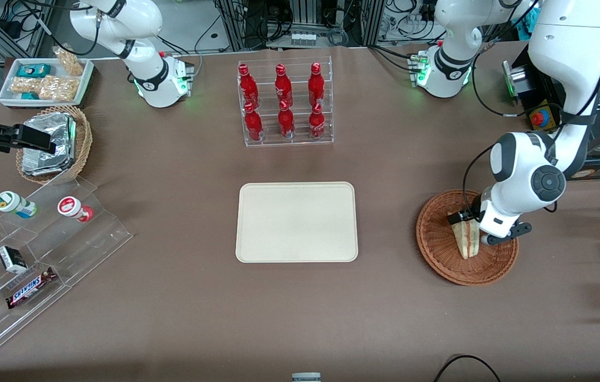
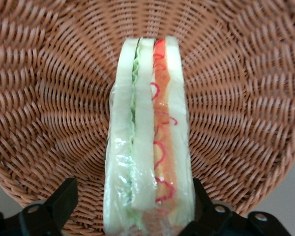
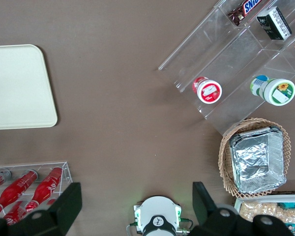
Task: Place sandwich from basket to tray
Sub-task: 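Lower the left gripper onto the sandwich in the basket and grasp it, then lift the sandwich and carry it with the left gripper over the tray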
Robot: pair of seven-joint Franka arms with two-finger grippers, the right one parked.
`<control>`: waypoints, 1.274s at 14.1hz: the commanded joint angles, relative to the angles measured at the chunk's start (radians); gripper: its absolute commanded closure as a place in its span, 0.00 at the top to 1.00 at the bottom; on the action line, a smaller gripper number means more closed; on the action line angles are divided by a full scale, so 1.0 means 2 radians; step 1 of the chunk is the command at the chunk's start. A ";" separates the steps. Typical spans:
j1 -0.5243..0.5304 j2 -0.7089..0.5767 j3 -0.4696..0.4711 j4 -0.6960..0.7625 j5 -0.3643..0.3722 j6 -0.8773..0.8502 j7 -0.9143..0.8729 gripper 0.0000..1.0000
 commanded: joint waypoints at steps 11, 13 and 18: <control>-0.130 -0.098 -0.014 0.061 -0.005 -0.172 -0.169 0.12; -0.205 -0.018 -0.014 0.148 -0.004 -0.152 -0.281 0.12; -0.305 0.155 -0.010 0.326 0.071 -0.127 -0.480 0.12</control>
